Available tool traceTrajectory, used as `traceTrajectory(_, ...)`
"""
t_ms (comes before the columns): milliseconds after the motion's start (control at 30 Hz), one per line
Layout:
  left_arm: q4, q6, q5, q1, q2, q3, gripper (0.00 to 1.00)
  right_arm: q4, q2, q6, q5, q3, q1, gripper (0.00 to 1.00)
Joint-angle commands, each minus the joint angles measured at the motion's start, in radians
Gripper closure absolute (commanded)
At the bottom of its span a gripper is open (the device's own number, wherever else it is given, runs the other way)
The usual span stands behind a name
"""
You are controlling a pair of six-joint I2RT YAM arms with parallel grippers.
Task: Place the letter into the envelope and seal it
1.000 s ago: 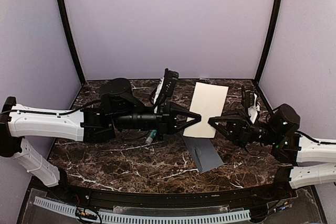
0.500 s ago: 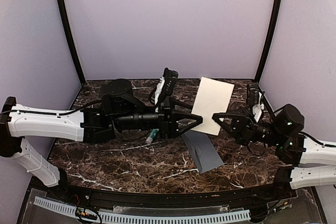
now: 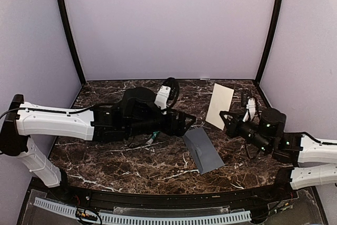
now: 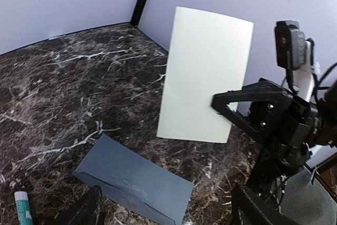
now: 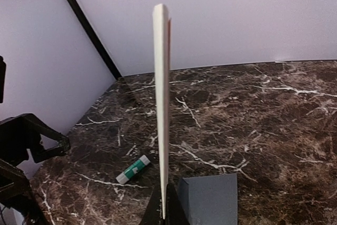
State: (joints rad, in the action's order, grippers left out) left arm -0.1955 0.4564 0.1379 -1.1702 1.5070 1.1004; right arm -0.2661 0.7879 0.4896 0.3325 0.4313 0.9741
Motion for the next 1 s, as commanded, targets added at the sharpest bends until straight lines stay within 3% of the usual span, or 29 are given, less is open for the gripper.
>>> traceTrajectory(0, 0.224, 0.135, 0.244, -0.017, 0.104, 0.095, 0.19, 0.019, 0.072, 0.006, 0.270, 0.022, 0.005, 1.00)
traceTrajectory(367, 0.290, 0.267, 0.333, -0.099, 0.381, 0.238, 0.22, -0.249, 0.170, -0.189, 0.440, -0.080, 0.005, 1.00)
traceTrajectory(700, 0.278, 0.336, 0.344, -0.137, 0.490, 0.292, 0.26, -0.501, 0.270, -0.258, 0.504, -0.201, 0.004, 1.00)
traceTrajectory(967, 0.269, 0.367, 0.337, -0.146, 0.554, 0.316, 0.30, -0.514, 0.299, -0.255, 0.513, -0.199, 0.003, 1.00)
